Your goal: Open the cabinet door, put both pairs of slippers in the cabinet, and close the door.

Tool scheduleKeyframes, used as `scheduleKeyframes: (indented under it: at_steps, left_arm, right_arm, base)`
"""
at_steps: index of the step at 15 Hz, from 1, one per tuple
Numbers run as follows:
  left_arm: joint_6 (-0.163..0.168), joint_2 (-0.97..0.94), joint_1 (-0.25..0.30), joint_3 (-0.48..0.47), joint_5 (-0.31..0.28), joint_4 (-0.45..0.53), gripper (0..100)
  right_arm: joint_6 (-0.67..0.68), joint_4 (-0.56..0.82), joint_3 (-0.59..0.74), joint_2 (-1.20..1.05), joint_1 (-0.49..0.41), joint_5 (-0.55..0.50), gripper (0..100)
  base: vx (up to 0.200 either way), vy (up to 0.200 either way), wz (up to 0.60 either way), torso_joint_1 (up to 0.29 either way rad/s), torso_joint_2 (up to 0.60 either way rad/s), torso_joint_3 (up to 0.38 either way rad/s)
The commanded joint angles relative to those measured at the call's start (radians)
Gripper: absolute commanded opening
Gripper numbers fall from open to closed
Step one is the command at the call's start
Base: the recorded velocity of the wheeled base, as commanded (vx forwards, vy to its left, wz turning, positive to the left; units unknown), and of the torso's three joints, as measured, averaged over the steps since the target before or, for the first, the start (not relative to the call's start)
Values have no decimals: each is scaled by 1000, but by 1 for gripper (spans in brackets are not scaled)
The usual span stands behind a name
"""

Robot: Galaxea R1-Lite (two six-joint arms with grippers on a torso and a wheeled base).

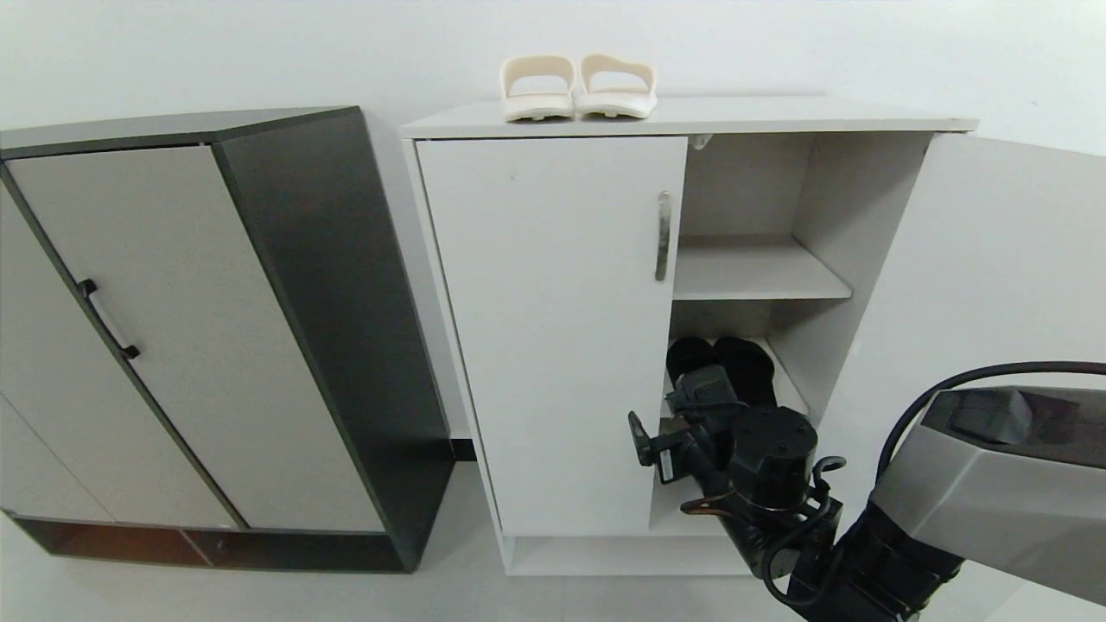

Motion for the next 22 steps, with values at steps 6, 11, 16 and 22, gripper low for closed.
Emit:
scheduleKeyframes:
  at_steps: [6, 11, 16, 22]
  left_arm:
    - [-1, 1, 0, 0, 0, -1, 0]
    - [-2, 1, 0, 0, 0, -1, 0]
    - [-1, 1, 0, 0, 0, -1, 0]
    - [-2, 1, 0, 0, 0, -1, 0]
  right_arm:
    - [-5, -46, 13, 15, -1, 25, 100]
    - [-6, -52, 12, 15, 0, 26, 100]
    - [-6, -52, 15, 16, 2, 28, 100]
    - [-19, -52, 15, 16, 3, 28, 100]
  base:
    - [0, 167, 0, 3, 2, 4]
    - [0, 0, 0, 0, 0, 0]
    - [0, 0, 0, 0, 0, 0]
    - [0, 0, 0, 0, -80, -105]
